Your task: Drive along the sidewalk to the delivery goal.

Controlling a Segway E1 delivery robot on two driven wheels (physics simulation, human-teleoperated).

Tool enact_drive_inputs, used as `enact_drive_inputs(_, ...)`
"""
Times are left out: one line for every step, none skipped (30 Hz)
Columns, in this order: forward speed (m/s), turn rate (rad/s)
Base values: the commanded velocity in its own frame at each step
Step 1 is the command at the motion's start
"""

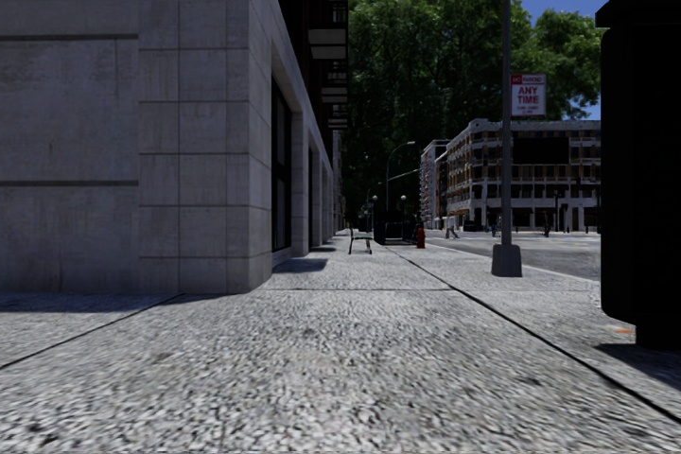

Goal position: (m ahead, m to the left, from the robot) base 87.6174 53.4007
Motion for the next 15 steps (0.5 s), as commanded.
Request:
enact_drive_inputs(2.0, 0.22)
enact_drive_inputs(2.0, 0.22)
enact_drive_inputs(2.0, 0.22)
enact_drive_inputs(2.0, 0.22)
enact_drive_inputs(2.0, 0.22)
enact_drive_inputs(2.0, 0.22)
enact_drive_inputs(2.0, 0.22)
enact_drive_inputs(2.0, 0.22)
enact_drive_inputs(2.0, 0.22)
enact_drive_inputs(2.0, 0.22)
enact_drive_inputs(2.0, 0.22)
enact_drive_inputs(2.0, 0.22)
enact_drive_inputs(2.0, 0.22)
enact_drive_inputs(2.0, 0.22)
enact_drive_inputs(2.0, 0.21)
